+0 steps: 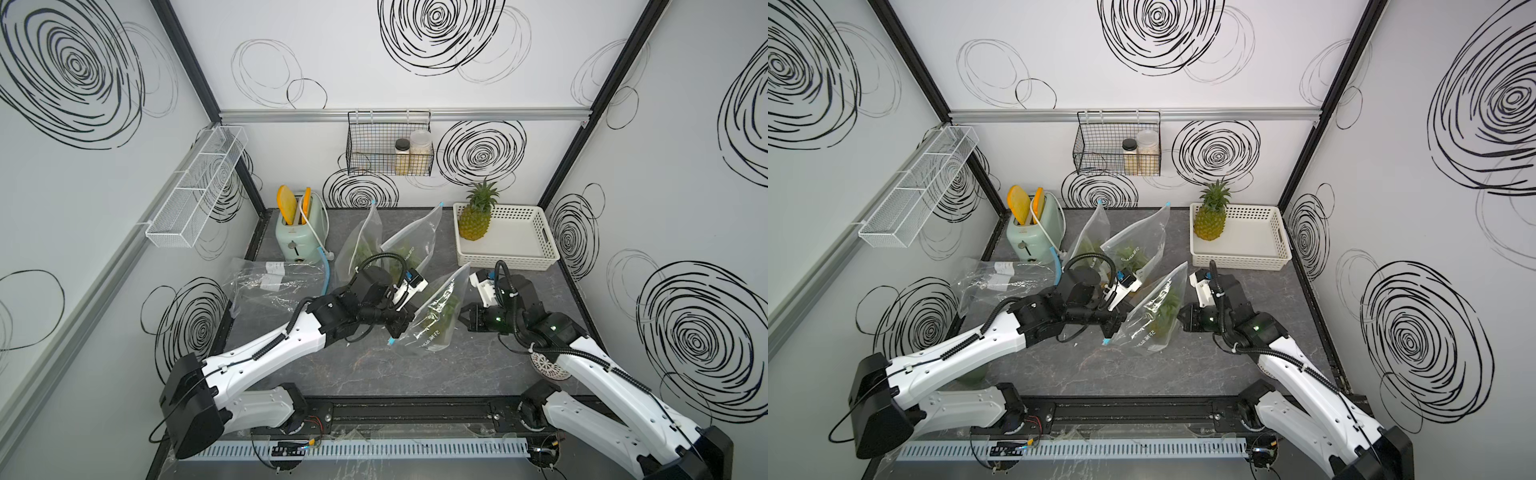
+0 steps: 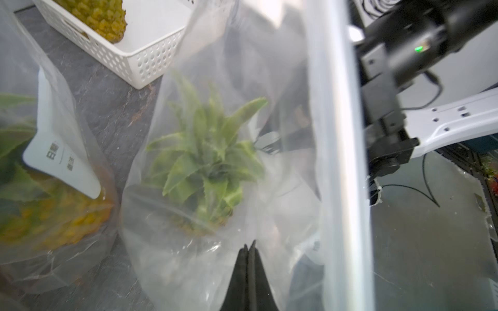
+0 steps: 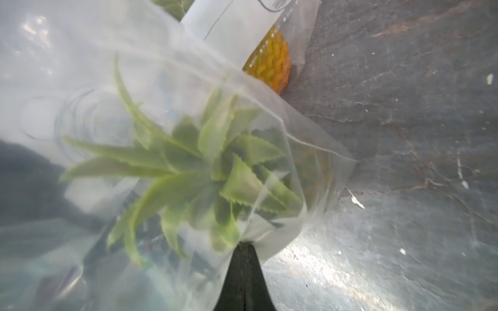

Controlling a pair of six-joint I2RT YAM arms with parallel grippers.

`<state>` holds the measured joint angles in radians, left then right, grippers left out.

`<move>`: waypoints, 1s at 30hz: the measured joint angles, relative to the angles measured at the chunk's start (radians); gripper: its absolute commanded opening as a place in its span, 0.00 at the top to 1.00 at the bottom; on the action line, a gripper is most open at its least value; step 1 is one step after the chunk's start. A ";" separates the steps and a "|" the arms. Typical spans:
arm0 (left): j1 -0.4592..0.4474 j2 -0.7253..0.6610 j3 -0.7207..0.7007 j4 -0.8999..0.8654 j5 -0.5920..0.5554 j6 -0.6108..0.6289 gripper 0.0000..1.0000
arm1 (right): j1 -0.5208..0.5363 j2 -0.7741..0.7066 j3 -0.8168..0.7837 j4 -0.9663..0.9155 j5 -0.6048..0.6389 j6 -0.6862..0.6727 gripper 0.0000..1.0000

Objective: Open the zip-top bag and take out the pineapple
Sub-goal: Adjust the zipper food storage bag at the center of the board, then open the zipper of the food storage bag at the center of the board.

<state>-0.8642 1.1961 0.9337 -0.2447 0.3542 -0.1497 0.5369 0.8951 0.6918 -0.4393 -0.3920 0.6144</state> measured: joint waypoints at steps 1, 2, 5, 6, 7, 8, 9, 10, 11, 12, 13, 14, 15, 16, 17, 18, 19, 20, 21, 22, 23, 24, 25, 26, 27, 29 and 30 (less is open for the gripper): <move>-0.016 -0.005 -0.005 0.019 -0.012 -0.015 1.00 | -0.003 0.022 0.000 0.026 -0.012 0.000 0.96; -0.035 -0.010 -0.009 0.039 -0.025 -0.031 1.00 | -0.006 0.047 0.001 0.054 -0.024 0.000 0.95; -0.083 -0.012 -0.012 0.075 -0.061 -0.071 1.00 | -0.026 0.114 0.021 0.110 -0.051 -0.008 0.92; -0.096 -0.012 -0.013 0.084 -0.072 -0.081 1.00 | -0.039 0.138 0.032 0.122 -0.060 -0.015 0.90; -0.105 -0.012 -0.013 0.090 -0.083 -0.088 1.00 | -0.049 0.155 0.042 0.132 -0.068 -0.020 0.87; -0.113 -0.012 -0.013 0.092 -0.095 -0.095 0.98 | -0.064 0.174 0.056 0.135 -0.078 -0.028 0.84; -0.117 -0.013 -0.013 0.090 -0.109 -0.099 0.93 | -0.082 0.190 0.072 0.134 -0.084 -0.037 0.80; -0.118 -0.013 -0.013 0.087 -0.120 -0.100 0.88 | -0.095 0.199 0.085 0.131 -0.086 -0.045 0.74; -0.117 -0.016 -0.013 0.082 -0.136 -0.101 0.81 | -0.111 0.203 0.101 0.124 -0.088 -0.058 0.68; -0.111 -0.023 -0.013 0.073 -0.150 -0.097 0.75 | -0.126 0.201 0.116 0.113 -0.088 -0.071 0.62; -0.102 -0.031 -0.013 0.063 -0.159 -0.099 0.71 | -0.138 0.195 0.129 0.100 -0.088 -0.084 0.55; -0.089 -0.042 -0.013 0.055 -0.164 -0.102 0.66 | -0.152 0.184 0.141 0.086 -0.088 -0.102 0.49; -0.072 -0.055 -0.013 0.049 -0.168 -0.104 0.61 | -0.167 0.167 0.149 0.073 -0.088 -0.119 0.43; -0.052 -0.069 -0.013 0.042 -0.169 -0.105 0.56 | -0.180 0.152 0.152 0.064 -0.089 -0.139 0.40; -0.028 -0.085 -0.014 0.035 -0.167 -0.103 0.51 | -0.200 0.127 0.154 0.045 -0.096 -0.157 0.36; -0.006 -0.097 -0.016 0.035 -0.161 -0.105 0.48 | -0.216 0.108 0.157 0.028 -0.105 -0.173 0.32; 0.019 -0.109 -0.019 0.035 -0.150 -0.105 0.44 | -0.235 0.093 0.163 0.011 -0.116 -0.185 0.30; 0.048 -0.120 -0.024 0.039 -0.133 -0.109 0.41 | -0.257 0.080 0.173 -0.008 -0.135 -0.202 0.28; 0.071 -0.126 -0.028 0.043 -0.114 -0.111 0.40 | -0.270 0.076 0.181 -0.020 -0.150 -0.214 0.26; 0.093 -0.128 -0.032 0.046 -0.095 -0.115 0.40 | -0.285 0.075 0.191 -0.030 -0.171 -0.224 0.25; 0.108 -0.126 -0.035 0.052 -0.079 -0.117 0.39 | -0.292 0.075 0.199 -0.040 -0.195 -0.236 0.24; 0.116 -0.123 -0.038 0.059 -0.067 -0.119 0.38 | -0.293 0.076 0.203 -0.047 -0.219 -0.245 0.23; 0.120 -0.116 -0.042 0.068 -0.053 -0.121 0.37 | -0.293 0.076 0.205 -0.052 -0.248 -0.250 0.23; 0.121 -0.107 -0.045 0.074 -0.038 -0.124 0.36 | -0.293 0.075 0.206 -0.055 -0.277 -0.253 0.22; 0.122 -0.097 -0.048 0.084 -0.028 -0.129 0.35 | -0.293 0.076 0.205 -0.056 -0.298 -0.254 0.22; 0.125 -0.071 -0.061 0.121 0.000 -0.142 0.34 | -0.292 0.080 0.205 -0.052 -0.356 -0.251 0.22; 0.126 -0.060 -0.068 0.137 0.010 -0.150 0.34 | -0.292 0.082 0.204 -0.047 -0.379 -0.248 0.22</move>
<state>-0.7383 1.1358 0.8654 -0.1078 0.3645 -0.3000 0.2451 0.9775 0.8955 -0.4866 -0.7708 0.3660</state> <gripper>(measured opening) 0.654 0.776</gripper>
